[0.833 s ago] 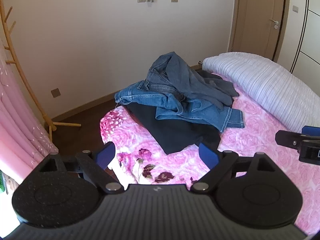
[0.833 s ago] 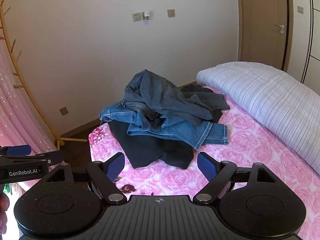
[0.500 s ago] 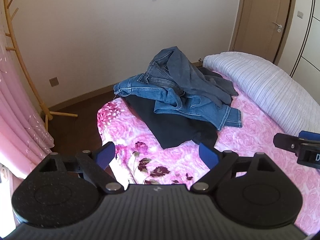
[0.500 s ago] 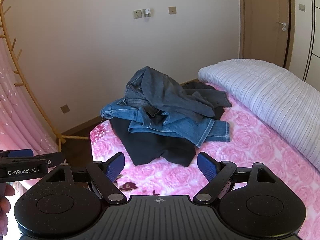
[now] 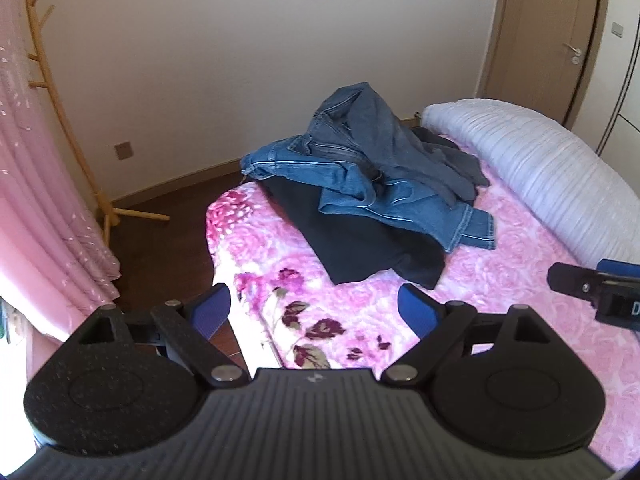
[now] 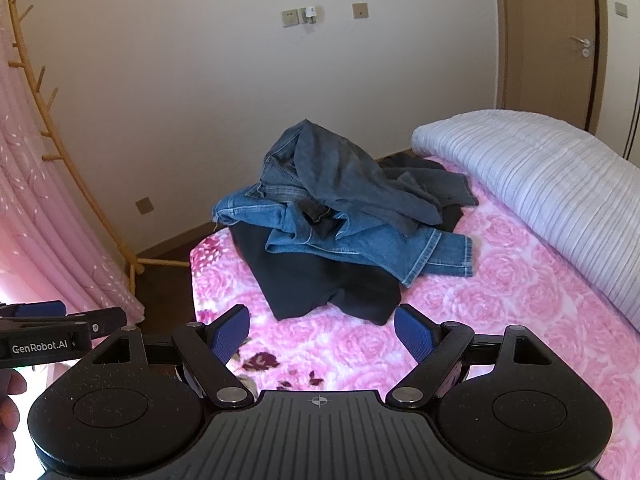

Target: Fold clothes

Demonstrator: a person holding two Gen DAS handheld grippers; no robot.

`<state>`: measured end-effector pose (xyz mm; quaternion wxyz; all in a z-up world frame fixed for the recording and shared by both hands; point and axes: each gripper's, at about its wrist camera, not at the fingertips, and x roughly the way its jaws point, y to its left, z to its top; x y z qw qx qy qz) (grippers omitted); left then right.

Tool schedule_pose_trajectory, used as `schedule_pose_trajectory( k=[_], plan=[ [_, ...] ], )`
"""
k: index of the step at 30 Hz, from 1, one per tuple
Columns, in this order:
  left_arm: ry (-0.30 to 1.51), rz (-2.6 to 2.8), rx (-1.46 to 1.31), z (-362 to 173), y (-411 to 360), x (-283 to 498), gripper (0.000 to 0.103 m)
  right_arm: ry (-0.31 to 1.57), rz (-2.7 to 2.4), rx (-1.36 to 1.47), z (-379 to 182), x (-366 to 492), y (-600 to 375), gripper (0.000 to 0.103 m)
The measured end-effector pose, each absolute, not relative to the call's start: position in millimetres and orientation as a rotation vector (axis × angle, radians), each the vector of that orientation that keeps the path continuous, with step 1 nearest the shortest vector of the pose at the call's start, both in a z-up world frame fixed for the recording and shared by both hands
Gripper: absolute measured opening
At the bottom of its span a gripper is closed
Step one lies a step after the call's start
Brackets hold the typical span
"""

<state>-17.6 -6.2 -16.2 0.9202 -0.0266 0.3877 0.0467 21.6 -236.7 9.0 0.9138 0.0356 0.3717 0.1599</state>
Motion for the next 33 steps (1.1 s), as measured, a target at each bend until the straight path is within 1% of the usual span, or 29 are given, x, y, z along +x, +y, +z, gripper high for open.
schedule_pose_trajectory(
  k=[4,7,9,14,18,21,29,33],
  plan=[
    [0.797,0.120,-0.066,-21,-6,-27,0.088,0.776,0.349,0.065,2,23,-245,0.083],
    [0.830,0.138,-0.079,-31,0,-26,0.088,0.790,0.353,0.063,-6,29,-250,0.083],
    [0.839,0.145,-0.076,-38,6,-15,0.086,0.789,0.354,0.061,-8,34,-251,0.083],
    [0.830,0.142,-0.013,-54,20,29,0.086,0.762,0.350,0.011,-15,65,-242,0.083],
    [0.845,0.080,-0.011,-76,38,99,0.086,0.756,0.346,-0.061,-30,113,-226,0.083],
    [0.863,0.023,0.021,-95,47,176,0.086,0.756,0.342,-0.137,-47,159,-209,0.083],
    [0.801,-0.207,0.215,-157,49,381,0.086,0.809,0.342,-0.351,-115,310,-162,0.083],
    [0.737,-0.303,0.281,-191,46,450,0.086,0.829,0.323,-0.470,-154,383,-136,0.083]
  ],
)
